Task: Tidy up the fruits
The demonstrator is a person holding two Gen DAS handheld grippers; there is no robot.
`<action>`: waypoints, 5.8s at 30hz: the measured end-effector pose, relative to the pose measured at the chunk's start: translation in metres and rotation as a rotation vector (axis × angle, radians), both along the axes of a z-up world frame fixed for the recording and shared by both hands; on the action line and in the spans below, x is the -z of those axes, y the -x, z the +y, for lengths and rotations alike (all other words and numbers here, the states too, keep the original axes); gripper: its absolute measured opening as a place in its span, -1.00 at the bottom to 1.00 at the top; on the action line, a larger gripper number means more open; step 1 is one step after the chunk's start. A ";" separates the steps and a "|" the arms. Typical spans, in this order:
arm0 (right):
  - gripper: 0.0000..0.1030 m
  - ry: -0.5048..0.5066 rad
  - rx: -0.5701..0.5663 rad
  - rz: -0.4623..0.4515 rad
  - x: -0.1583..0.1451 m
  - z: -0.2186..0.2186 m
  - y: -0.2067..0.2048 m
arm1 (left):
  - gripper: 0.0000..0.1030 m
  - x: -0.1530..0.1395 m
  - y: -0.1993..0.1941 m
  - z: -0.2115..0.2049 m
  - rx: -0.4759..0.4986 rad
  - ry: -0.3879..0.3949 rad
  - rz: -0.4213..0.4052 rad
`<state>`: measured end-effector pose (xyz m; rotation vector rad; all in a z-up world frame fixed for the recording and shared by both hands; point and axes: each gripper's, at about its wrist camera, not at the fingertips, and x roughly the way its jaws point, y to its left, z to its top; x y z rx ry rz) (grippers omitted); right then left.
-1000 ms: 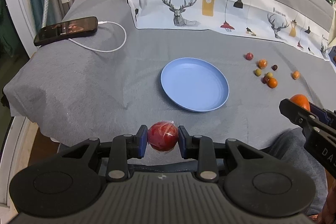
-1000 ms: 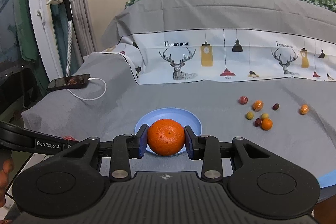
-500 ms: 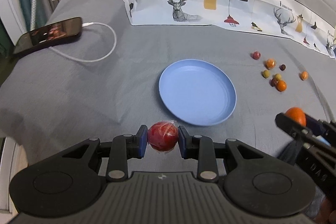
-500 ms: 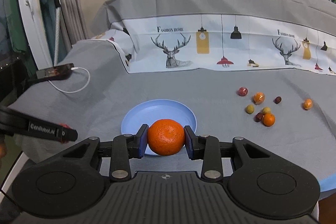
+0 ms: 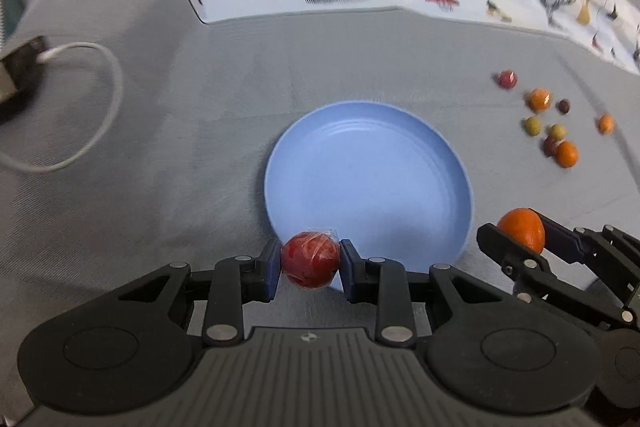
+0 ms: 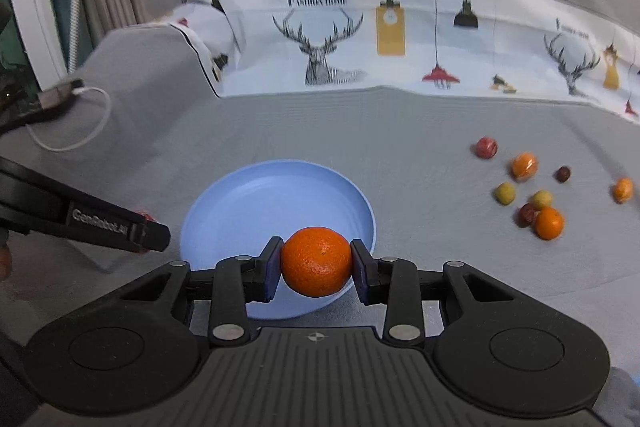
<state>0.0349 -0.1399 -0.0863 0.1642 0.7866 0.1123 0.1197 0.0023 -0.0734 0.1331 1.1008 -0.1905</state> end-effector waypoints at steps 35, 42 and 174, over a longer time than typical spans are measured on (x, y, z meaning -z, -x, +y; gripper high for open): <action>0.98 0.036 -0.002 -0.111 -0.066 -0.007 0.107 | 0.99 -0.063 0.128 0.050 -0.103 -0.002 -0.167; 0.98 0.103 0.047 -0.207 -0.092 -0.009 0.147 | 0.99 -0.086 0.155 0.028 -0.041 0.015 -0.229; -0.33 -0.068 0.088 -0.219 -0.096 -0.062 0.154 | -0.44 -0.102 0.122 0.002 0.094 0.095 -0.131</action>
